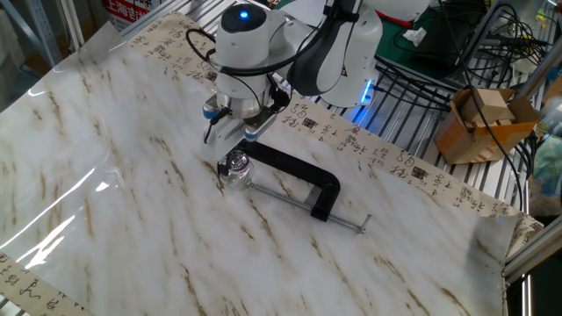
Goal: Unscrew the lid from the jar
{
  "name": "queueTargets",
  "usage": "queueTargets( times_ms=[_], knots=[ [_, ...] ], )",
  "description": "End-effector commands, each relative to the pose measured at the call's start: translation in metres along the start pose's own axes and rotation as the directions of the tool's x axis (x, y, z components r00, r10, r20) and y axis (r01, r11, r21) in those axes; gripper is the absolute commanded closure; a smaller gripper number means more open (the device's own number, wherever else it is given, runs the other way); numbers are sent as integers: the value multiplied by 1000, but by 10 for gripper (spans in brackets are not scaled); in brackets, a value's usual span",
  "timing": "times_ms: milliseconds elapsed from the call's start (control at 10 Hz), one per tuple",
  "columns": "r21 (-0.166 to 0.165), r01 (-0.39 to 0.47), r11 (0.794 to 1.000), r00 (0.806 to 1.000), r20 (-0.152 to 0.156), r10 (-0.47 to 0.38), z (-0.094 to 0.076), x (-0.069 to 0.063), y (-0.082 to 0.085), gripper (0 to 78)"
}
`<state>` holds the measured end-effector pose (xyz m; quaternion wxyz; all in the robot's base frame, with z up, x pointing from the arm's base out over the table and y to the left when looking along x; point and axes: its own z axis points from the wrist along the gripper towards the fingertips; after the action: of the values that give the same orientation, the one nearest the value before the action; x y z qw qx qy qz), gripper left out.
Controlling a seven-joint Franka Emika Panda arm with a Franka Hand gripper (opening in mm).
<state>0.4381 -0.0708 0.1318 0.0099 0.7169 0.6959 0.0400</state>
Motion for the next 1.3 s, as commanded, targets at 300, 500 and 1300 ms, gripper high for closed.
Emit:
queueTargets(
  times_ms=[300, 500, 1300],
  knots=[
    [0, 30, 1000, 1000, 7, -30, 1, 0, 2, 1],
    [1, 27, 1000, 1000, 8, -27, 1, 0, 2, 1],
    [11, 54, 998, 998, 7, -55, 3, 0, 3, 1]
  ],
)
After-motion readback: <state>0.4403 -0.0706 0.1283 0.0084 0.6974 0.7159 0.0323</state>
